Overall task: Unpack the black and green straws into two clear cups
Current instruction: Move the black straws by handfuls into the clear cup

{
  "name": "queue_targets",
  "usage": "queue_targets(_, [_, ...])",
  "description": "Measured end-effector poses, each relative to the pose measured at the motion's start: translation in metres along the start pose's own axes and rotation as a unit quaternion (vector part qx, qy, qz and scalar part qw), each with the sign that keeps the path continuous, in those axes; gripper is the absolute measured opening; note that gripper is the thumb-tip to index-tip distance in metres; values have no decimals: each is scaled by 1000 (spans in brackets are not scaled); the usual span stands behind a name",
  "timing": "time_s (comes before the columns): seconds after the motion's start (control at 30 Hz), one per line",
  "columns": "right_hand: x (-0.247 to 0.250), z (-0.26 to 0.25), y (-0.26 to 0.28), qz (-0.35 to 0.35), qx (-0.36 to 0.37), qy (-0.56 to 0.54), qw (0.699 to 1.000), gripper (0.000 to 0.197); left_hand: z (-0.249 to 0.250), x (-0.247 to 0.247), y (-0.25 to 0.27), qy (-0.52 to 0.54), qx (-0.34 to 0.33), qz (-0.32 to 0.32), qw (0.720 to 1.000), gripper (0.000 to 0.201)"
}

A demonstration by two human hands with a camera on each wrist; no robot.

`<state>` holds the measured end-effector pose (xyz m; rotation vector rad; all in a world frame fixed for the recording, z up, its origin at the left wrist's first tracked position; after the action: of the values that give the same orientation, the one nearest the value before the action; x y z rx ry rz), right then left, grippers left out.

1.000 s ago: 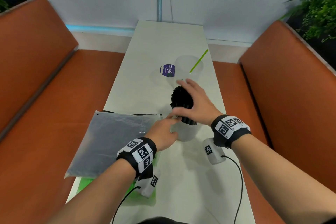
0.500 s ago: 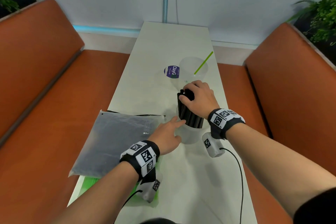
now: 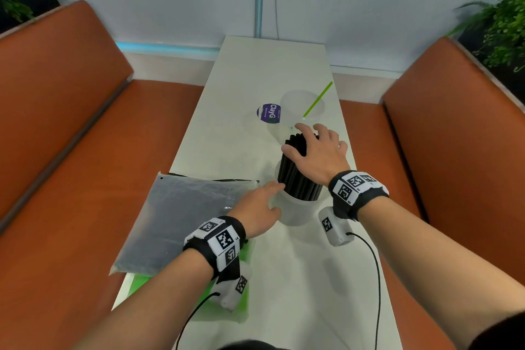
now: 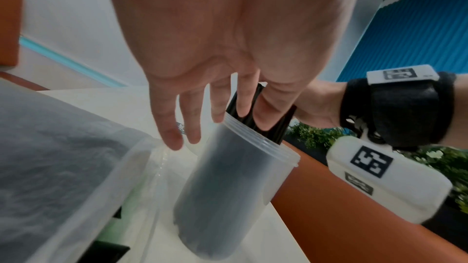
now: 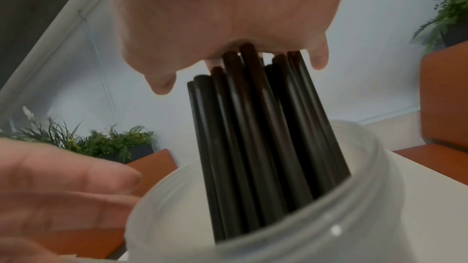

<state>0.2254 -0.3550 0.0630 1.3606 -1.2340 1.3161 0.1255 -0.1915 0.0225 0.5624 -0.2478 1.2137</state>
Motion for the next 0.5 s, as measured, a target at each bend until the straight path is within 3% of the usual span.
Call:
queue_targets(0.1, [15, -3, 3, 32, -14, -25, 999, 68, -5, 16, 1, 91, 13, 78, 993, 45])
queue_targets(0.2, [32, -12, 9, 138, -7, -129, 982, 53, -16, 30, 3, 77, 29, 151, 985, 26])
queue_targets(0.3, [41, -30, 18, 203, 50, -237, 949, 32, -26, 28, 11, -21, 79, 124, 989, 40])
queue_targets(0.4, [40, -58, 34, 213, 94, -302, 925, 17, -38, 18, 19, -80, 120, 84, 986, 60])
queue_targets(0.5, [27, -77, 48, 153, 102, -349, 919, 20, -48, 24, 25, -40, 133, 131, 982, 49])
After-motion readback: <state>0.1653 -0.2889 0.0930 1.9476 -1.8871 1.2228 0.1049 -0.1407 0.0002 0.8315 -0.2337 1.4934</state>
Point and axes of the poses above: each hand's wrist, its own y-axis away from the middle knuckle, its own x-axis out of the back of the hand, z = x × y, the point moved 1 cm from there along -y, towards the middle knuckle, and after that the axes turned 11 degrees about y, right-handed, at the moved point
